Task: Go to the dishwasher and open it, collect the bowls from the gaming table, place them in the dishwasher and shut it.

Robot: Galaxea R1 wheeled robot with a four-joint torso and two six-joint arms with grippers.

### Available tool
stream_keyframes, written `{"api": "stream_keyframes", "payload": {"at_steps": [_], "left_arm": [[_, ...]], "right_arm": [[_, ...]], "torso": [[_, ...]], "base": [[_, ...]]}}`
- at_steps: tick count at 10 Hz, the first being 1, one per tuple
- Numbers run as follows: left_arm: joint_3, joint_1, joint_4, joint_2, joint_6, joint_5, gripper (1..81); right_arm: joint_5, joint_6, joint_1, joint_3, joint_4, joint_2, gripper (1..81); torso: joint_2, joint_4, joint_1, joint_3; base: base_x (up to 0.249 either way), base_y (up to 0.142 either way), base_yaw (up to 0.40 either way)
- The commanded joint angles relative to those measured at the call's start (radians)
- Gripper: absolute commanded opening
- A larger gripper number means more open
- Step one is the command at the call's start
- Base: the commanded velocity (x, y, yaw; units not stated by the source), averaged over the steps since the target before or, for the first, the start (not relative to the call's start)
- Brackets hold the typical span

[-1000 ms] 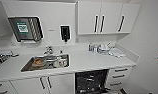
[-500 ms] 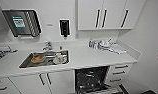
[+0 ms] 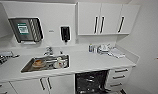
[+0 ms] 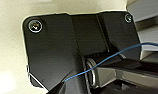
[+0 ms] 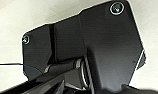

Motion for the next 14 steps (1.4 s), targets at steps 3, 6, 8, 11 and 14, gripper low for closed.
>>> {"api": "stream_keyframes", "payload": {"at_steps": [3,6,8,11,14], "left_arm": [[-0.021,-0.034,-0.008,0.009,0.006,0.057,81.1],[-0.022,-0.039,-0.006,0.017,0.007,0.057,81.1],[-0.022,-0.04,-0.006,0.015,0.009,0.057,81.1],[-0.022,-0.042,0.003,0.015,0.01,0.058,81.1],[-0.035,-0.042,0.0,0.015,0.009,0.058,81.1]], "right_arm": [[-0.053,-0.003,0.044,0.001,-0.009,0.002,81.1],[-0.056,-0.003,0.041,0.005,-0.009,0.007,81.1],[-0.056,-0.003,0.041,0.007,-0.009,0.013,81.1],[-0.056,-0.003,0.04,0.004,-0.009,0.014,81.1],[-0.056,-0.005,0.038,0.007,-0.009,0.016,81.1]], "torso": [[-0.001,0.0,-0.001,0.047],[-0.002,0.0,-0.002,0.055],[-0.002,0.0,-0.002,0.055],[-0.002,0.0,-0.002,0.055],[-0.002,0.0,-0.002,0.055]], "base": [[0.0,0.0,0.0],[0.0,0.0,0.0],[0.0,0.0,0.0],[0.0,0.0,0.0],[0.0,0.0,0.0]]}}
